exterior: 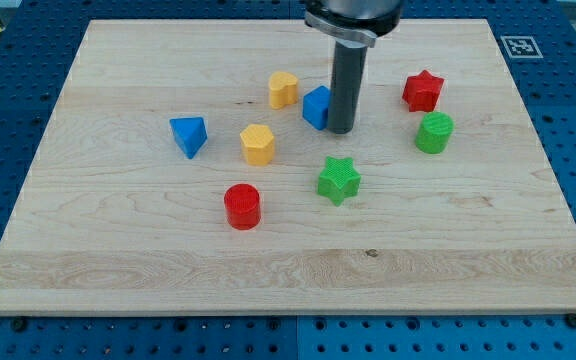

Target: Move the green star to the bottom right of the red circle

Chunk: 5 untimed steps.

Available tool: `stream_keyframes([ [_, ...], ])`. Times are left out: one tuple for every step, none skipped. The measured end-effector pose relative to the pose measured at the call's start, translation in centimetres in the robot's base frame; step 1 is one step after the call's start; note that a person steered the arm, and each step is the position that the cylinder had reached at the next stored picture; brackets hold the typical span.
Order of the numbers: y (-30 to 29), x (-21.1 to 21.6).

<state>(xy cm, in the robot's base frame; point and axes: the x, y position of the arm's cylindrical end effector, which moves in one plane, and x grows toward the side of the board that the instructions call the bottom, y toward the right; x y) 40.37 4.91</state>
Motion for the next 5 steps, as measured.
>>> stream_keyframes([
  [-2.4, 0.0],
  [-4.6, 0.0],
  [-6.5, 0.0],
  [-6.9, 0.2],
  [-5.4, 1.3],
])
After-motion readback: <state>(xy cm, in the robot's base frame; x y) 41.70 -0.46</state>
